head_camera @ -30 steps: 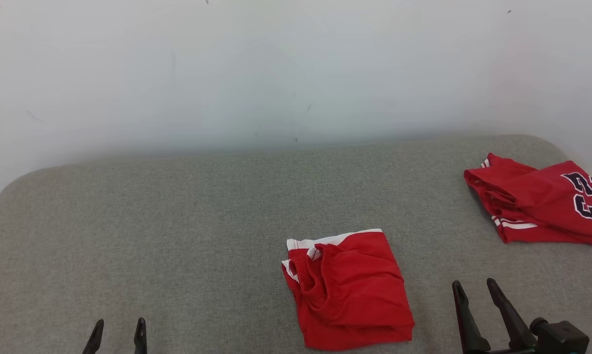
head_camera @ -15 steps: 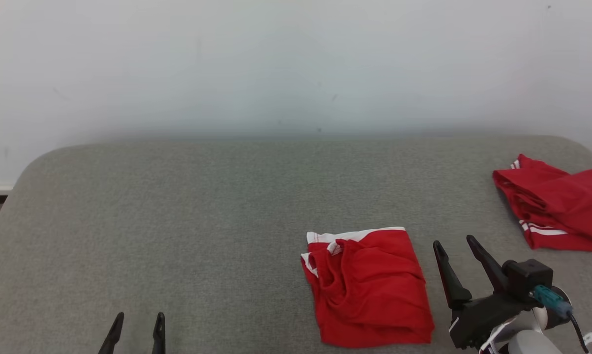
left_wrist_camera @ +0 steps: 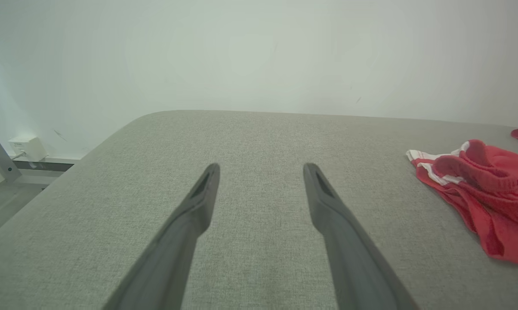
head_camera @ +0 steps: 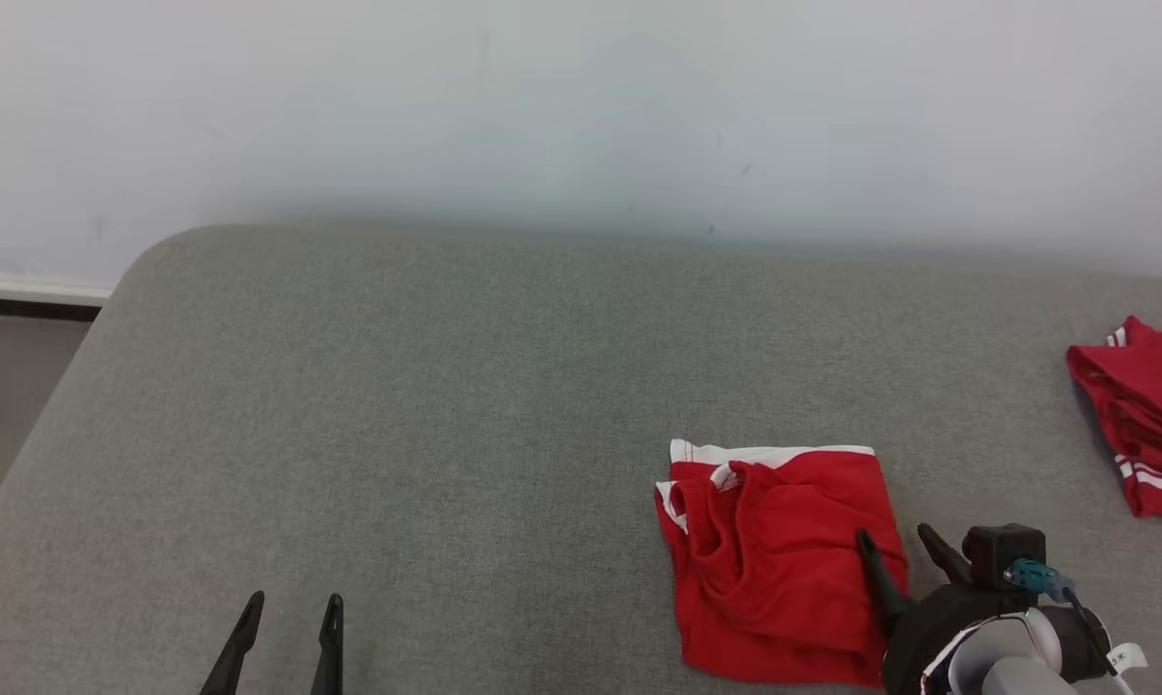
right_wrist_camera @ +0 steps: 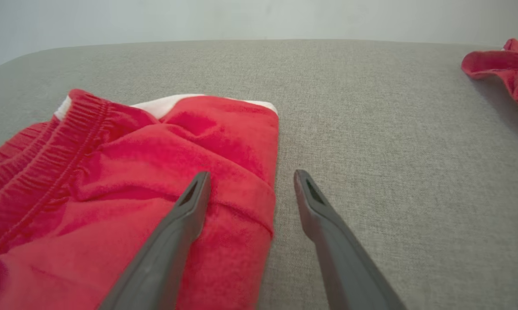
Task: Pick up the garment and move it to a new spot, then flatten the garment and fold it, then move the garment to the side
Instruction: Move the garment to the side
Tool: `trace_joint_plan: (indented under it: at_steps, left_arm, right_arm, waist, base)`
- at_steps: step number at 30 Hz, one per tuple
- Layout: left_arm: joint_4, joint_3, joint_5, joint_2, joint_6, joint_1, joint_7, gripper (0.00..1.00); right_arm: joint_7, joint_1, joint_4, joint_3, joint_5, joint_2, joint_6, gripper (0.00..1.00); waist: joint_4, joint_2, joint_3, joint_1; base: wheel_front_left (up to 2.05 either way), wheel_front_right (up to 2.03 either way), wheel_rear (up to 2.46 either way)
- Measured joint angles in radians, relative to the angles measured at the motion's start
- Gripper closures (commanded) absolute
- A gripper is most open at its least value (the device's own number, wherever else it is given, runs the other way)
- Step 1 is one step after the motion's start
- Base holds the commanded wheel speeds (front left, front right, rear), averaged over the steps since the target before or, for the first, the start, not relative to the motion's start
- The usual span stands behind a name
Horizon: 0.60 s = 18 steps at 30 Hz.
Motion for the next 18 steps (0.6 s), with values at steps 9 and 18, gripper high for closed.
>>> trace_joint_plan:
  at_steps: [9,18]
  left_arm:
    - [0.002,0.007,-0.002,0.008,0.0,-0.021,0.0,0.0]
    - [-0.002,0.019,0.002,0.0,0.0,-0.024,0.0,0.0]
  right_arm:
    - [0.006,-0.069,0.174,0.026,0.062,0.043,0.0,0.0]
    - [0.011,-0.104,0.185,0.086,0.114,0.039,0.001,1.0]
  waist:
    - [0.027,0.0,0.046,0.0]
    - [0.004,0.0,0.053,-0.0002]
  base:
    - [0.0,0.0,0.0]
    - [0.0,0.0,0.0]
